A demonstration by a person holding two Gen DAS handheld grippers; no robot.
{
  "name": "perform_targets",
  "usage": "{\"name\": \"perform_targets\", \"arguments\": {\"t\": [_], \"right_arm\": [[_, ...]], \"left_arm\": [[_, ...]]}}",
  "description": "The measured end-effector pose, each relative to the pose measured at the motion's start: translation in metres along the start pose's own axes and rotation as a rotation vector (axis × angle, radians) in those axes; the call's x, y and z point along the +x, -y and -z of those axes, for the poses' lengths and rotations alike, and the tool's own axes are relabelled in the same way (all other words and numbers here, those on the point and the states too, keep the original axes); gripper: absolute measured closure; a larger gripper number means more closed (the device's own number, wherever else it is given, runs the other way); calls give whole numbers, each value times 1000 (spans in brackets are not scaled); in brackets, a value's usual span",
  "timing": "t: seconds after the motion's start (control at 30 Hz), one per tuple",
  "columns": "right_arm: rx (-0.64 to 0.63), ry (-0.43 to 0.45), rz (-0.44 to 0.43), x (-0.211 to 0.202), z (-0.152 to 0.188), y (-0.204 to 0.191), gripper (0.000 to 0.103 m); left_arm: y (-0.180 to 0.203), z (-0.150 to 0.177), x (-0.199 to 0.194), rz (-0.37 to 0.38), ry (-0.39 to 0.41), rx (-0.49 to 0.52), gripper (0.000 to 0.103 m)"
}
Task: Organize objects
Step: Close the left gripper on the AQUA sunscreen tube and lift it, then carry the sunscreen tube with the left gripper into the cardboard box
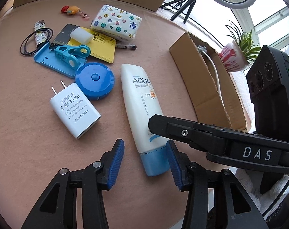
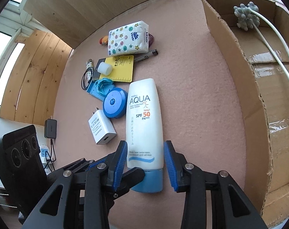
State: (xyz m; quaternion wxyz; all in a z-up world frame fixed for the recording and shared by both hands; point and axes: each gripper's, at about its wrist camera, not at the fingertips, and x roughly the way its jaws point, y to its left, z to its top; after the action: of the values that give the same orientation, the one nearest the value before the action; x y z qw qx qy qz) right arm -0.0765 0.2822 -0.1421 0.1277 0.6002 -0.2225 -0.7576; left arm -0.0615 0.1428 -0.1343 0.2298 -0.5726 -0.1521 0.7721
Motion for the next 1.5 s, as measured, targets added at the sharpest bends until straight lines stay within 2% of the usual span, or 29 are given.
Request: {"name": "perform_targets", "arguments": {"t": [0.2, 0.47, 0.87, 1.2, 1.5], "right_arm": [[18, -11, -29, 11, -5, 3, 63], [18, -7, -53, 13, -1, 4, 63], [3, 30, -75, -7, 3, 1, 64], [-23, 136, -72, -60, -6, -2, 64], [3, 222, -24, -110, -9, 30, 64]], "left_arm": [[3, -1, 4, 9, -11, 14, 54], [0, 1, 5, 24, -22, 2, 55], [7, 6, -19, 29, 23, -6, 57], [55, -24, -36, 48, 113, 62, 58], [116, -43, -17, 113, 132, 137, 58]]}}
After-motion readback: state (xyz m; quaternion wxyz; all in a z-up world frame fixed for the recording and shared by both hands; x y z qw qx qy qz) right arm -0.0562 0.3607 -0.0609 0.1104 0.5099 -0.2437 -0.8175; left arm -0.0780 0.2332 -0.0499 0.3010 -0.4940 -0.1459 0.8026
